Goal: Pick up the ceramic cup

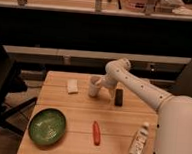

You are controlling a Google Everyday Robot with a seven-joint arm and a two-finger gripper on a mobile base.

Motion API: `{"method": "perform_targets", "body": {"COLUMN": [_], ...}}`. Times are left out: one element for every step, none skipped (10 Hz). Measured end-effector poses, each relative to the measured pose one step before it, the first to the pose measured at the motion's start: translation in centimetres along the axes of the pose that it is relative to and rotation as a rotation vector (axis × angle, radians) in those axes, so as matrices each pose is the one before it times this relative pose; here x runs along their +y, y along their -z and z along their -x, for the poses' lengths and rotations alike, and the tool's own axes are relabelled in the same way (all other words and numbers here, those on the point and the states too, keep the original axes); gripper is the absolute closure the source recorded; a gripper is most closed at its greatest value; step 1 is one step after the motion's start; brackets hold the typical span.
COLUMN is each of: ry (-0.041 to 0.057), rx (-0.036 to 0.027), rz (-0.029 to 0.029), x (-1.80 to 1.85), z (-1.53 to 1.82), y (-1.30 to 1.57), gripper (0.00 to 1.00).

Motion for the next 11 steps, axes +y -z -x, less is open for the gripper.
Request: {"method": "perform_targets", "body": {"ry": [0.00176,0.00167,0.00127,0.00144,0.00067,0.00117,0.00126,0.00132,0.00069,0.00122,0.00020], "rx": [-0.00041,-0.00074,-0.00006,0.00002,-0.00029,-0.00012,0.00050,-0.00051,-0.00016,0.00100,-0.00007], "rz": [0.00017,-0.00079,-0.00046,-0.00039,0.00006,-0.00087,-0.00023,0.00019,0.00049,-0.00121,0.00078], "x": [0.085,0.082,0.102,0.071,0.072,0.085,0.072,0.105,0.112,0.075,0.118], "z": [-0.051,-0.061,-0.087,-0.073,-0.037,-0.054,-0.071,-0.051,-0.033,-0.076,-0.033], "y": [-0.061,-0.098,-0.108,-0.083,-0.050,-0.046,0.031,-0.036,-0.050,0.013,-0.058], "gripper": [0.20,0.20,0.20,0.20,0.20,0.21,0.26,0.35,0.42,0.48,0.49]}}
